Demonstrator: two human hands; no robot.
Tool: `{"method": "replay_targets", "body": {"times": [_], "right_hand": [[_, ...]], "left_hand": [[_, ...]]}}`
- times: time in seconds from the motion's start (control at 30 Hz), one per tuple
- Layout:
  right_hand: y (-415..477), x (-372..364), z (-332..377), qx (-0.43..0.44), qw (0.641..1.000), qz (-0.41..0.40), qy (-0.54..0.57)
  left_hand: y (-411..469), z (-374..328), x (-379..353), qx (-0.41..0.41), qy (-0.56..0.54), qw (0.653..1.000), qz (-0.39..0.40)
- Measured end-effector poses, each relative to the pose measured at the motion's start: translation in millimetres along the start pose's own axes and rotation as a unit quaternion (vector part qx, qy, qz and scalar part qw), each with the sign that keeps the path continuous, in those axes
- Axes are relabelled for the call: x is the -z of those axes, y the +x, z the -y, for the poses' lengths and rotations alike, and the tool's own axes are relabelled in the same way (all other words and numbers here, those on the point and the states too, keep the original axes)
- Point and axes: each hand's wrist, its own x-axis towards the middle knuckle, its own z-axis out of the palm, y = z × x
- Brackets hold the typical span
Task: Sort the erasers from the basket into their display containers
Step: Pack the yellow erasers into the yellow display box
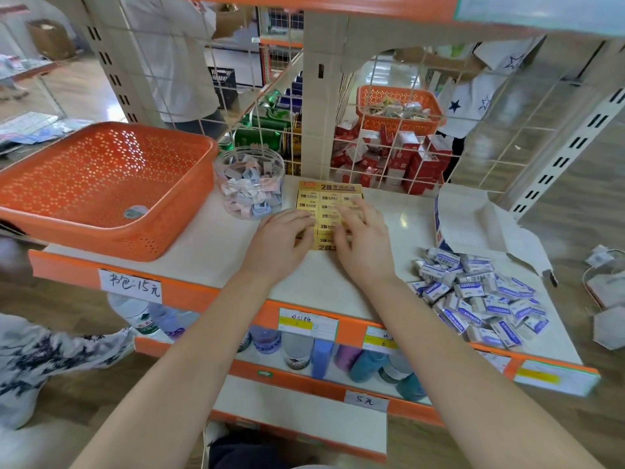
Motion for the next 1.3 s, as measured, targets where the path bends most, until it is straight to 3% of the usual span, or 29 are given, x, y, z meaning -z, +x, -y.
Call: {"method": "replay_targets", "body": {"times": [0.2, 0.3, 0.77, 0.87, 1.0, 1.1, 1.3], "right_hand": [[-3.8, -0.4, -3.7, -0.029, 0.99, 0.132, -0.029], [-3.9, 0.5, -5.4, -0.028, 0.989, 0.144, -0.029], [-3.2, -0.4, -7.6, -0.024, 0.979, 0.175, -0.102], [-2.4, -1.0, -7.7, -0.018, 0.986, 0.145, -0.075], [0.8, 2.8, -8.5, -0.038, 0.999, 0.0, -0.026], [2.1, 2.7, -12.2, -0.072, 0.997, 0.011, -0.026], [3.1, 0.1, -13.5, -0.065, 0.997, 0.012, -0.027]], "left_hand": [[0.0, 3.7, -2.0, 0.014, -0.022, 0.996, 0.083], [-0.3, 4.1, -3.0, 0.016, -0.012, 0.992, 0.127], [-0.7, 0.1, -5.2, 0.018, 0.027, 0.991, 0.126], [-1.4, -1.9, -4.5, 0.015, 0.027, 0.993, 0.117], [-1.8, -5.3, -0.8, -0.005, 0.033, 0.998, 0.045], [-3.3, -5.2, -2.2, -0.019, 0.054, 0.998, 0.005], [-1.4, -1.9, -7.5, -0.021, 0.059, 0.997, 0.046]]}}
